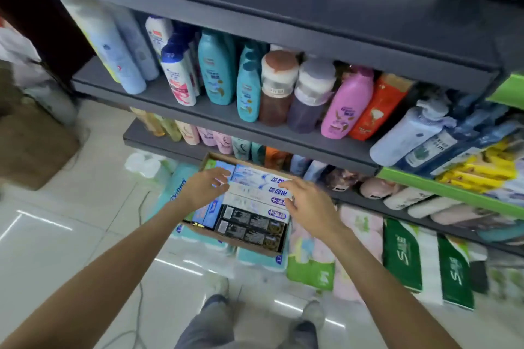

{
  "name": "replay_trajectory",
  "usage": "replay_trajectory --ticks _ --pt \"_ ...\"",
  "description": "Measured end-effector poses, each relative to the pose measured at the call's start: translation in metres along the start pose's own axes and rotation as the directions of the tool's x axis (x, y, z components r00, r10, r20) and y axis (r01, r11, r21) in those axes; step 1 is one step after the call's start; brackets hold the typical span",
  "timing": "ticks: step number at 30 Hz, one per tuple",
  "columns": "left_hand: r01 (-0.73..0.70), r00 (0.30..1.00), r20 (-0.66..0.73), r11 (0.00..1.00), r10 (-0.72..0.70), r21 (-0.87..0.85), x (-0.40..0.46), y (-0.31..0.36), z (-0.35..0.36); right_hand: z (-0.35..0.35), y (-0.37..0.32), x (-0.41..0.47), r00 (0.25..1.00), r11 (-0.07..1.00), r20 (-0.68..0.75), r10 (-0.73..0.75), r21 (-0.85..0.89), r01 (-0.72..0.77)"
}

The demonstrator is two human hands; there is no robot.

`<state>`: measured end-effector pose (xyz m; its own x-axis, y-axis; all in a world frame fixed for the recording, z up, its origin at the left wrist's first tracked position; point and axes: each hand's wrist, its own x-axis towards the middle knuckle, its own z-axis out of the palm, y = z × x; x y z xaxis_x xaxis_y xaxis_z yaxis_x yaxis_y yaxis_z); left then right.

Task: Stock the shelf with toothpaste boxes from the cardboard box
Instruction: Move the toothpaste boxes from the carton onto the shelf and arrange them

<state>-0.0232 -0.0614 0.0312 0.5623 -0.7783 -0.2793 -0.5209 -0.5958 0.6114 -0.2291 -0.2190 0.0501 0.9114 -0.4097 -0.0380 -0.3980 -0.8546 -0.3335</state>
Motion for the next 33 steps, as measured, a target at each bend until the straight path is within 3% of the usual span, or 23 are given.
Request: replay_trajectory --ticks 5,9,15,23,28,33 --pt "0.11 0.989 0.084 0.987 -0.12 0.116 0.014 -0.069 0.01 0.084 -0.027 0.033 0.95 0.983 0.26 0.175 -0.103 -0.153" --pt "0.015 0.977 0.194 0.932 -0.091 0.361 0.024 -0.096 0.034 0.122 -0.021 0.059 0.908 0.963 0.344 0.241 -0.201 -0.179" --pt "-0.073 0.955 0.286 0.88 -0.073 0.469 0.046 -0.123 0.066 0.145 0.007 0.089 0.828 0.959 0.515 0.224 -0.269 -0.092" --pt "-0.104 0.936 0.34 0.853 -0.089 0.511 0.047 -0.136 0.084 0.145 0.027 0.101 0.831 0.957 0.55 0.083 -0.277 0.088" --pt "-0.052 0.959 0.261 0.835 -0.112 0.549 0.048 -0.126 0.093 0.151 0.021 0.094 0.827 0.95 0.554 0.101 -0.3 0.085" --pt "-0.008 0.973 0.199 0.841 -0.118 0.541 0.047 -0.119 0.102 0.15 0.017 0.1 0.803 0.928 0.595 0.026 -0.313 0.202"
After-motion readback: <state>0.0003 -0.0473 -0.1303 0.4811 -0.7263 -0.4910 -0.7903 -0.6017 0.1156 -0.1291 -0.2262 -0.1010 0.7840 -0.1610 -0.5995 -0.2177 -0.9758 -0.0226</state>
